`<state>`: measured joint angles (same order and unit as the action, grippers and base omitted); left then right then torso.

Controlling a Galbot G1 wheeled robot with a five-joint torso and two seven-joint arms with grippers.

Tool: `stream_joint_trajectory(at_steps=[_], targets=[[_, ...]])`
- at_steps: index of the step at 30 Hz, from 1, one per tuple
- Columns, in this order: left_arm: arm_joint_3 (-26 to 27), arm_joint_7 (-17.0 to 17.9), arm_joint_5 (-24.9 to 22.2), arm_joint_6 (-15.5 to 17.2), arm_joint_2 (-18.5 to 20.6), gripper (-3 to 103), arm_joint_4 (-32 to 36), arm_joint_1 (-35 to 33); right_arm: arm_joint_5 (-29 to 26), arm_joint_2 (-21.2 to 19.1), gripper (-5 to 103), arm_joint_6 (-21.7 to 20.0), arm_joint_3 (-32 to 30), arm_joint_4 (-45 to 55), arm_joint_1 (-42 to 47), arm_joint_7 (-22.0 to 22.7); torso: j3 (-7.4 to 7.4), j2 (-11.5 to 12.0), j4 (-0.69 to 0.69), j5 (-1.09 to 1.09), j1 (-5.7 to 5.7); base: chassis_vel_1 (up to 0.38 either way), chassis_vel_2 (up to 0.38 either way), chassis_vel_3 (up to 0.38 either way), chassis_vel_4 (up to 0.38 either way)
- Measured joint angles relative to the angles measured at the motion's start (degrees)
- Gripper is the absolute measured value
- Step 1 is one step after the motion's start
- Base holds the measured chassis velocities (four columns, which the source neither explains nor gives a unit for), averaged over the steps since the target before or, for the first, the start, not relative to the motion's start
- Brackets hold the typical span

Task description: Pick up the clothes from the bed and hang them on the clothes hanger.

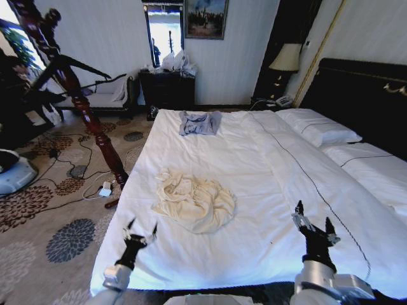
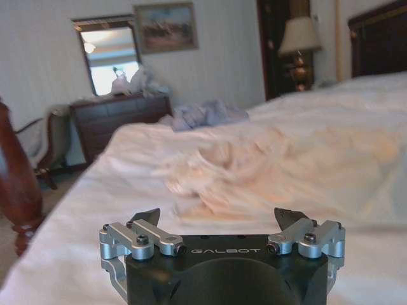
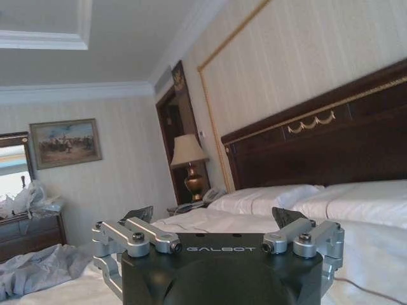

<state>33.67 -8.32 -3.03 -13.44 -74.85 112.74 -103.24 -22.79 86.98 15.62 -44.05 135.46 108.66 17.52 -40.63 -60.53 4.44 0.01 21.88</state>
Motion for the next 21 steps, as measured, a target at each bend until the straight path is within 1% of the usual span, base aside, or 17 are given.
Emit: stream_joint_trajectory(at_steps=[2,4,5,6,7,9,10,11,12,13,14,21], targets=[[-1.77,-0.07,0.86,-0.32,1.42,100,-1.64,1.68,-1.39,-0.03,100,-0.15,0.49,-0.01,0.30,0.70,0.00,0.00,0.01,-0.01,0.01,0.000,0.000,0.000,0.000],[-4.23,-0.05,3.76,-0.98,3.58,100,-3.49,4.06,-0.96,0.23,100,-0.15,0.55,-0.66,0.12,0.79,0.00,-0.01,0.03,-0.01,0.00,0.000,0.000,0.000,0.000],[-4.23,-0.05,3.76,-0.98,3.58,100,-3.49,4.06,-0.96,0.23,100,-0.15,0.55,-0.66,0.12,0.79,0.00,-0.01,0.03,-0.01,0.00,0.000,0.000,0.000,0.000],[-5.78,0.04,5.35,-1.28,4.84,100,-4.58,5.29,-0.69,0.30,100,-0.15,0.58,-0.94,-0.05,0.79,0.00,-0.01,0.02,-0.01,0.00,0.000,0.000,0.000,0.000],[-7.81,0.12,7.84,-1.90,6.34,100,-6.07,6.70,-0.51,0.44,100,-0.15,0.73,-1.33,-0.28,0.79,0.00,0.00,0.04,-0.01,0.00,0.000,0.000,0.000,0.000],[-9.80,0.30,13.04,-3.67,7.51,100,-8.37,8.53,-0.23,0.80,100,-0.17,0.86,-1.89,-0.55,0.76,-0.01,0.00,0.00,0.00,0.01,0.000,0.000,0.000,0.000],[-9.80,0.30,13.04,-3.67,7.51,100,-8.37,8.53,-0.23,0.80,100,-0.17,0.86,-1.89,-0.55,0.76,-0.01,0.00,0.00,0.00,0.01,0.000,0.000,0.000,0.000],[-10.22,0.48,14.97,-4.44,7.66,100,-9.20,9.25,-0.12,0.92,100,-0.17,0.86,-2.02,-0.58,0.76,0.00,0.00,-0.01,-0.01,0.01,0.000,0.000,0.000,0.000],[-11.19,0.88,19.44,-6.40,7.81,100,-11.22,11.20,0.22,1.31,100,-0.17,0.86,-2.43,-0.60,0.74,0.00,0.00,0.01,-0.01,0.00,0.000,0.000,0.000,0.000],[-11.74,1.13,21.27,-7.19,7.81,100,-12.32,12.38,0.40,1.48,100,-0.17,0.89,-2.63,-0.59,0.73,0.00,0.00,0.02,-0.01,0.00,0.000,0.000,0.000,0.000],[-12.34,1.46,22.20,-7.64,7.70,100,-13.09,13.40,0.54,1.64,100,-0.17,0.90,-2.80,-0.58,0.73,0.00,0.00,0.02,-0.01,0.00,0.000,0.000,0.000,0.000],[-13.52,2.11,23.58,-9.04,5.77,100,-13.85,15.04,0.84,1.89,100,-0.15,1.00,-3.04,-0.60,0.70,0.00,0.00,0.00,-0.01,0.00,0.000,0.000,0.000,0.000]])
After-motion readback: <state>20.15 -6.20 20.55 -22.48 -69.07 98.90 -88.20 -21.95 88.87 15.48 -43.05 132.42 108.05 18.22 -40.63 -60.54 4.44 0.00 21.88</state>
